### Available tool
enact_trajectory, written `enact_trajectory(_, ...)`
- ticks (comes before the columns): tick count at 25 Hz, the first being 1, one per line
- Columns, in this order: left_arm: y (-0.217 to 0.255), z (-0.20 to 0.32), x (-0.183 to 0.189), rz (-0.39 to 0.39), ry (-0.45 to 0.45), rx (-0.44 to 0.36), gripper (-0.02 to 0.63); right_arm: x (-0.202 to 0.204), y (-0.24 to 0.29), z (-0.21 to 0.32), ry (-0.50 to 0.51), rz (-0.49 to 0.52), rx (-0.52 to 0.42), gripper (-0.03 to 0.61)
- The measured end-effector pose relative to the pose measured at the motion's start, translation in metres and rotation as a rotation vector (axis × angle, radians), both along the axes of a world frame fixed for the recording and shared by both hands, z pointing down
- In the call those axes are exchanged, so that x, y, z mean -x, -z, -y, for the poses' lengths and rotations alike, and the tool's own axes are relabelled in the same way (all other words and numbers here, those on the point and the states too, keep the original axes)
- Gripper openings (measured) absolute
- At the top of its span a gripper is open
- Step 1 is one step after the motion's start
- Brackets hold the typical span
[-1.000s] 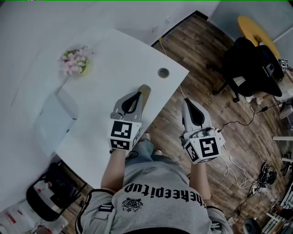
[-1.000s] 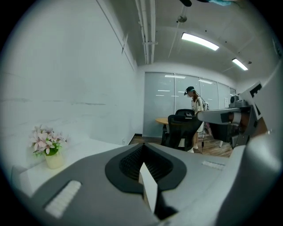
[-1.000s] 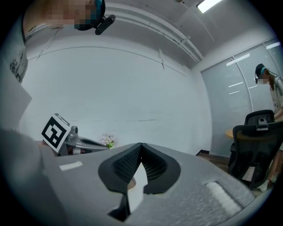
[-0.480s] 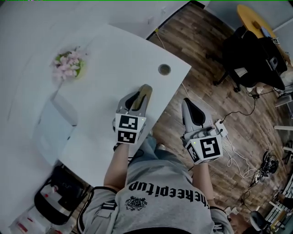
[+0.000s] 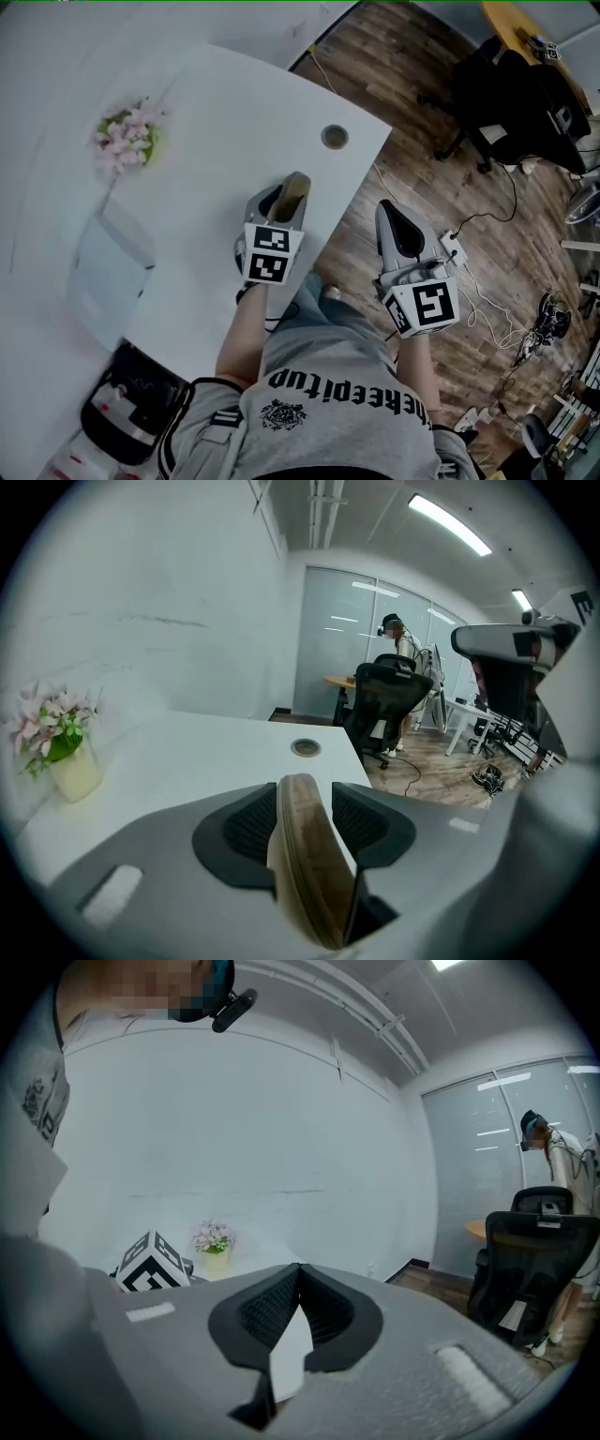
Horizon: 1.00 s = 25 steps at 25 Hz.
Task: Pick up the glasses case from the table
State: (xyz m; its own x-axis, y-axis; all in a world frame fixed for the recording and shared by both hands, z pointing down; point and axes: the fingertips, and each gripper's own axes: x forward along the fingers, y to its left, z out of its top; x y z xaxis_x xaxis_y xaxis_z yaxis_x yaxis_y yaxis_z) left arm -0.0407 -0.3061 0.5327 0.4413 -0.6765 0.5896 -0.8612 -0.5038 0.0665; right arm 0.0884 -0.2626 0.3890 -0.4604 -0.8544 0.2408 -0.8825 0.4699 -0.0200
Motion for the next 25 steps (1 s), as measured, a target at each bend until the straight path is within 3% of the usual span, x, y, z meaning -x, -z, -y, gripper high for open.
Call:
enact_trajectory(14,-0.038,0.011,-0.005,0.065,0.008,0.116,0.302,-0.021,-0.011,0.005,-0.052,-0.010,0.035,0.002)
enact_trajectory(25,-0.053,0.007,-0.005,0.090,0.012,0.192,0.319,-0.025,-0.014,0.005,-0.050,-0.002,0.040,0.002)
